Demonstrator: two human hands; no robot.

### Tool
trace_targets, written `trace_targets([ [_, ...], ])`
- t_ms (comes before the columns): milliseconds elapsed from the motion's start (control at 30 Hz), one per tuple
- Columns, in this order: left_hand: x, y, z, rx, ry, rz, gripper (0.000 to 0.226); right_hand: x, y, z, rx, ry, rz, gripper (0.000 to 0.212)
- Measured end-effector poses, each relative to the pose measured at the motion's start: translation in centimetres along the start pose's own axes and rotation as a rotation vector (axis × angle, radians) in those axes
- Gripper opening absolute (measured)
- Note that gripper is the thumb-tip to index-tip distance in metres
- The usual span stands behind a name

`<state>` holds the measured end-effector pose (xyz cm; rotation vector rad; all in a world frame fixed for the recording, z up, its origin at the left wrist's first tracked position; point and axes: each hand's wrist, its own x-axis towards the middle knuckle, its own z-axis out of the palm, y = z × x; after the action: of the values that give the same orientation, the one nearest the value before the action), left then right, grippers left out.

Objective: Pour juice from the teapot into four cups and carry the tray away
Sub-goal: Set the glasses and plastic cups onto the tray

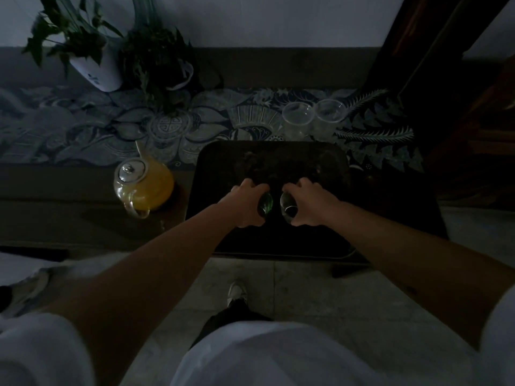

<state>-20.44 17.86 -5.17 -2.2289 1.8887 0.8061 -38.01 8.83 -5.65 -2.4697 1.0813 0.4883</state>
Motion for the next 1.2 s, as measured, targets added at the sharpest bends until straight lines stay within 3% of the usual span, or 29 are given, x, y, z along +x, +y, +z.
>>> trace_targets([
  [500,-0.4,1.0,0.4,-0.044,-0.025,-0.036,0.102,-1.4,-0.7,0.6,0.031,-0.021,0.066,0.109],
  [967,0.5,0.0,0.7,0.047,-0.042,-0.031,0.117,-0.9,-0.4,0.2,0.132,-0.072,0.108,0.110],
  [1200,1.2,-0.8,1.5,0.026,-0.047,0.005,0.114,-0.3,-0.5,0.6,0.141,-0.077,0.159,0.106],
])
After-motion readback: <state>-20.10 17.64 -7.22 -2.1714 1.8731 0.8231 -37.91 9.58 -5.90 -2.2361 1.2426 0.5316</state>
